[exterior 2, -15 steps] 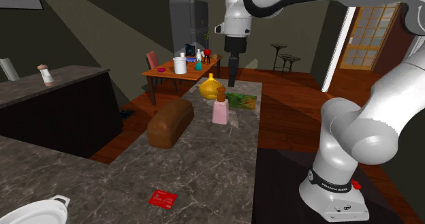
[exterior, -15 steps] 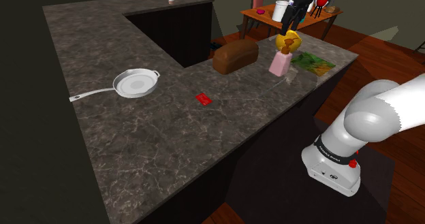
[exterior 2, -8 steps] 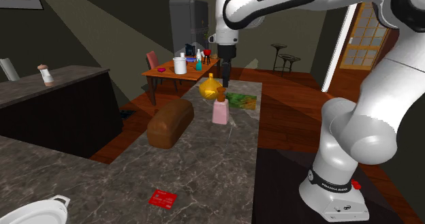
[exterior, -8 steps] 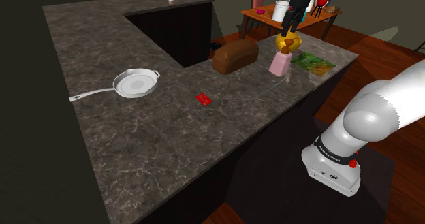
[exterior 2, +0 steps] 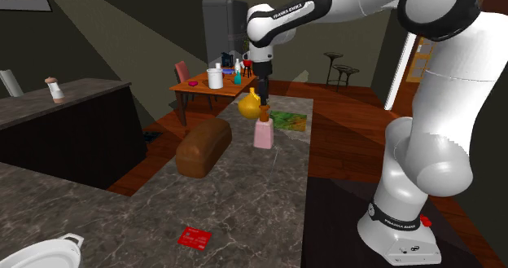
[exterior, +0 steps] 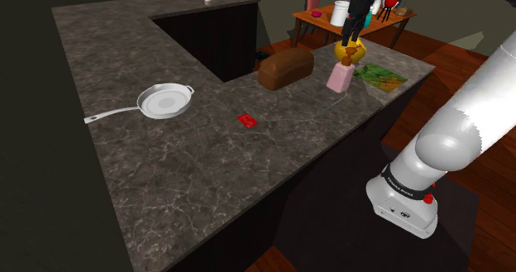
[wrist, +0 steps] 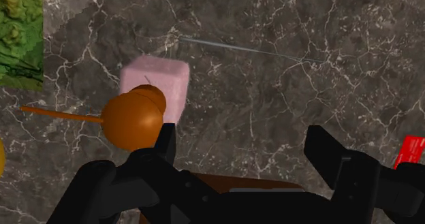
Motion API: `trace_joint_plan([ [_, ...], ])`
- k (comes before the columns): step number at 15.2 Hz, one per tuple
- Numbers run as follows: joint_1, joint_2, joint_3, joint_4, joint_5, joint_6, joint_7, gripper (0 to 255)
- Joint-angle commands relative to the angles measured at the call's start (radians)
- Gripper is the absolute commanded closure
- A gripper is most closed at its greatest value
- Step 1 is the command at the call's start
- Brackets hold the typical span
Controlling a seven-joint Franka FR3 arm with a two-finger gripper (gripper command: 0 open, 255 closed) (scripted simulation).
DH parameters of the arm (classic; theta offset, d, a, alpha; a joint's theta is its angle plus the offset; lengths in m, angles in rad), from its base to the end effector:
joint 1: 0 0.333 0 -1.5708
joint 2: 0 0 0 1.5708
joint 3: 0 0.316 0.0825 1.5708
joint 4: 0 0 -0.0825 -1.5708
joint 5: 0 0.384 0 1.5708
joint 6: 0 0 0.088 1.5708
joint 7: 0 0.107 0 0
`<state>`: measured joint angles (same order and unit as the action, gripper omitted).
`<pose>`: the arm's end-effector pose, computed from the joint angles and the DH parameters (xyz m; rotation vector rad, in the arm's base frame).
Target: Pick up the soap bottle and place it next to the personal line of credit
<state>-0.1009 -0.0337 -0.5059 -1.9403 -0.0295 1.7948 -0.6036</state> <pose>0.4390 -0.3106 0.4845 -3.0815 -0.0096 0.1576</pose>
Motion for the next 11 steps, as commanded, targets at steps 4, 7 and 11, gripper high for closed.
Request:
trace_joint_plan([
  [4, -0.06, 0.23, -0.042, 0.181, 0.079, -0.017, -0.134, 0],
  [7, -0.099, 0.331, -0.045, 0.273, 0.113, -0.036, -0.184, 0],
  [11, -0.098, 0.331, -0.043, 0.219, 0.115, 0.018, -0.185, 0],
])
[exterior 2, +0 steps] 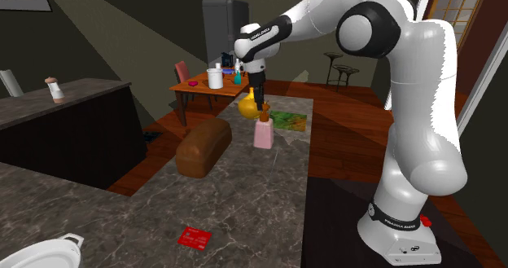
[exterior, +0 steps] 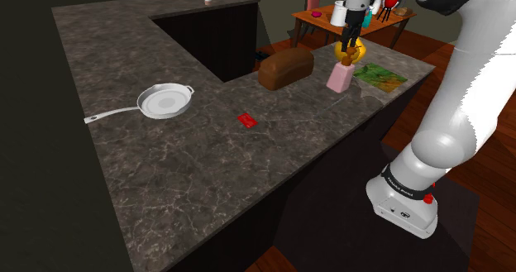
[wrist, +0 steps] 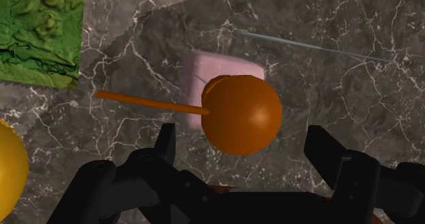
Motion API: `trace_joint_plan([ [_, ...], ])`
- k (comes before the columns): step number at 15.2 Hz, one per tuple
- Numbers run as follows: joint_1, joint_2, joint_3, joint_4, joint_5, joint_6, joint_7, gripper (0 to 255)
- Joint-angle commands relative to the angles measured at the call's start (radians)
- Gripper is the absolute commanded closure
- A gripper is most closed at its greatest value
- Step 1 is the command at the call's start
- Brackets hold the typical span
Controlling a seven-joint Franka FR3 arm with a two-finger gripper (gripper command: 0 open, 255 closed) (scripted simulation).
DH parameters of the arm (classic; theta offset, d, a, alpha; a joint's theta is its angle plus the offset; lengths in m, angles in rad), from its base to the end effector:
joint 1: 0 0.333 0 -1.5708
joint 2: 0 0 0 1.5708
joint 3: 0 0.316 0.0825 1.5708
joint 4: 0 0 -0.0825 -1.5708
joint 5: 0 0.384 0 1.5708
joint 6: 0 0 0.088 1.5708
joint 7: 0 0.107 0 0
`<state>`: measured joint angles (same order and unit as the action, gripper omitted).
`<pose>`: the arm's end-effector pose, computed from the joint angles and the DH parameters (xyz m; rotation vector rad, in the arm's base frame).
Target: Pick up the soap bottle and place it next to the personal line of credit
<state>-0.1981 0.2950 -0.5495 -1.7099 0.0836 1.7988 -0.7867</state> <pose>0.4732 -0.3932 0.4256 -3.0719 -0.0314 0.2580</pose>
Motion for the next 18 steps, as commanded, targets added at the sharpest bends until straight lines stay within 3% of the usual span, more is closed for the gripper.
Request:
trace_joint_plan([
  [1, 0.0, 0.004, 0.001, -0.024, 0.002, 0.027, -0.002, 0],
  [11, 0.0, 0.007, 0.002, -0.055, 0.005, 0.06, -0.004, 0],
  [12, 0.0, 0.007, 0.002, -0.055, 0.005, 0.06, -0.004, 255],
  [18, 0.0, 0.006, 0.002, -0.055, 0.005, 0.061, -0.004, 255],
])
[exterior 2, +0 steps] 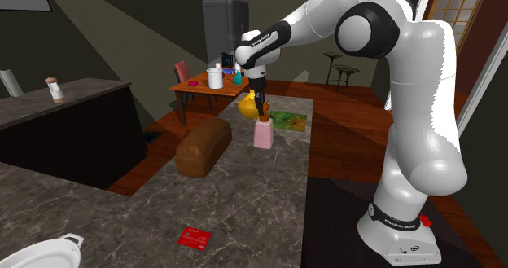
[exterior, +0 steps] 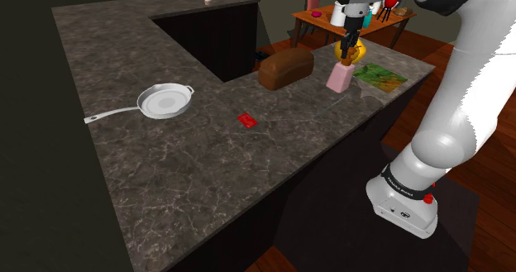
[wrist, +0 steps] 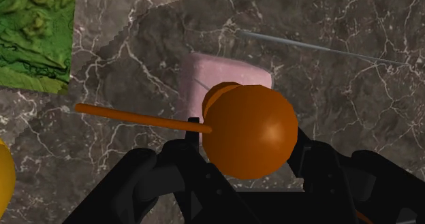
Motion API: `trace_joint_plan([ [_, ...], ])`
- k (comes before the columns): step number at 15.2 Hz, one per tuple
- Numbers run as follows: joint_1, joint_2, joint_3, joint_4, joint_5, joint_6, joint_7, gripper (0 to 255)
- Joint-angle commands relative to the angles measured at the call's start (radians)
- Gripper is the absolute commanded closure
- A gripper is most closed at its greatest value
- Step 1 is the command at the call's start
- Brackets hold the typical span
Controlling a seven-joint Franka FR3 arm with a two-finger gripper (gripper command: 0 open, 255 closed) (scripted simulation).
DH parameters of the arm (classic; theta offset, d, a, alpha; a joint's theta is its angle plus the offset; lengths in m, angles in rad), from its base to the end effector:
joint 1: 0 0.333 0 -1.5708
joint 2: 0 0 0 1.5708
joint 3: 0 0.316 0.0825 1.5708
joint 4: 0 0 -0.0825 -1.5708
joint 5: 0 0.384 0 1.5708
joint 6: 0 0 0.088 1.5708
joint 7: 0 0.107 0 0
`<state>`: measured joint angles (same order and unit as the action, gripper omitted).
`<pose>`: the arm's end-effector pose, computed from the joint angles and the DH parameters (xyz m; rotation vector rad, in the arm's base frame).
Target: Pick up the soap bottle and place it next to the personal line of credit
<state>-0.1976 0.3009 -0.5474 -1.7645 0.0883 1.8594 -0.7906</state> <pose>0.4696 -0.3922 0.4020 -3.0725 -0.0324 0.2565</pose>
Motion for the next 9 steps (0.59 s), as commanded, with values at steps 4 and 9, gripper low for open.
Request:
trace_joint_plan([
  [4, 0.0, -0.004, -0.001, 0.008, -0.003, -0.012, 0.001, 255],
  [9, 0.002, -0.023, -0.005, 0.052, -0.013, -0.073, 0.005, 255],
])
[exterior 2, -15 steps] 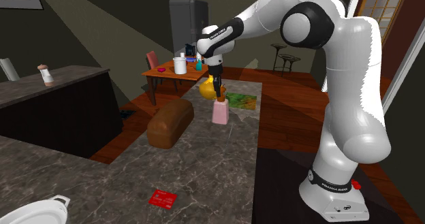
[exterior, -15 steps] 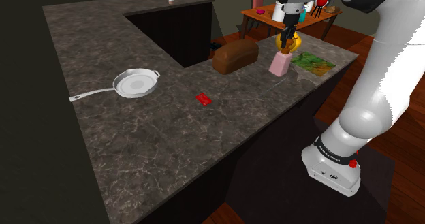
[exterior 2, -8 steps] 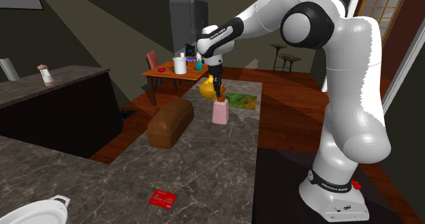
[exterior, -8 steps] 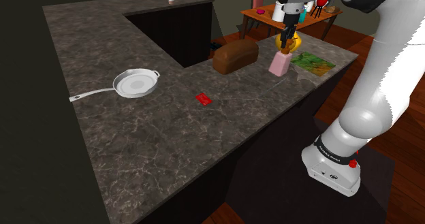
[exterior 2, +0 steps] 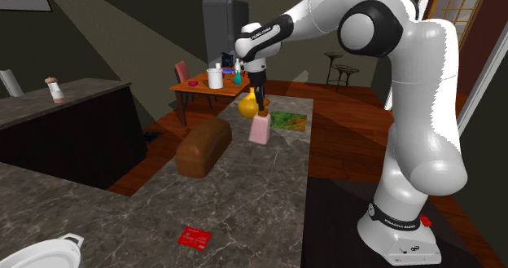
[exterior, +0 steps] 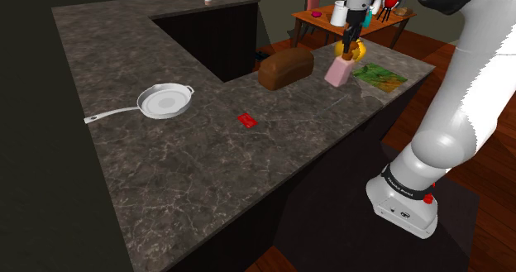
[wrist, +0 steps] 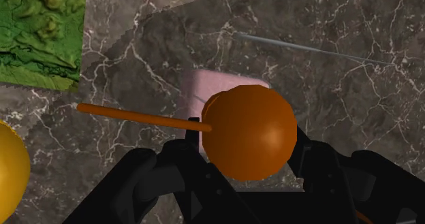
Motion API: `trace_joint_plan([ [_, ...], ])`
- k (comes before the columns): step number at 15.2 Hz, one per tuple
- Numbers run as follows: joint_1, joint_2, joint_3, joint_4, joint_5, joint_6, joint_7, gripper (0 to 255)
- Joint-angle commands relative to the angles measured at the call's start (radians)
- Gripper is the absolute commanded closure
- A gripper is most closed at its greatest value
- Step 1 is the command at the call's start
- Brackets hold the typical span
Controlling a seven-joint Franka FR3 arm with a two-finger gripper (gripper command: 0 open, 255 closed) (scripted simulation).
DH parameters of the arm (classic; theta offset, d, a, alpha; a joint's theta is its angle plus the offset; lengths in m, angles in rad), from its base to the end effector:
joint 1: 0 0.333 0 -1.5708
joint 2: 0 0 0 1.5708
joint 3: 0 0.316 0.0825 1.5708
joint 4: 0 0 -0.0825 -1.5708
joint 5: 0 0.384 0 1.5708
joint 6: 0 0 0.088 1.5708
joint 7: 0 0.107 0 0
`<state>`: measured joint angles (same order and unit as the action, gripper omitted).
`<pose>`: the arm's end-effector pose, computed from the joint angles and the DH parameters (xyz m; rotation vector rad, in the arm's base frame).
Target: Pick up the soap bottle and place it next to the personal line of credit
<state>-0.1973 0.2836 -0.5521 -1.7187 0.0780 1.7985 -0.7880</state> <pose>0.4695 -0.3934 0.4280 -3.0724 -0.0320 0.2570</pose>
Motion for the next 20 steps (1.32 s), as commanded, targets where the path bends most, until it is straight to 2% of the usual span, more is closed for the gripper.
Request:
trace_joint_plan([
  [1, 0.002, -0.009, -0.001, 0.016, -0.005, -0.024, 0.003, 255],
  [8, 0.001, -0.024, -0.005, 0.084, -0.014, -0.105, 0.005, 255],
  [13, 0.089, -0.163, 0.024, -0.009, -0.071, -0.135, 0.128, 255],
  [20, 0.182, -0.316, 0.099, -0.082, -0.117, -0.203, 0.305, 255],
])
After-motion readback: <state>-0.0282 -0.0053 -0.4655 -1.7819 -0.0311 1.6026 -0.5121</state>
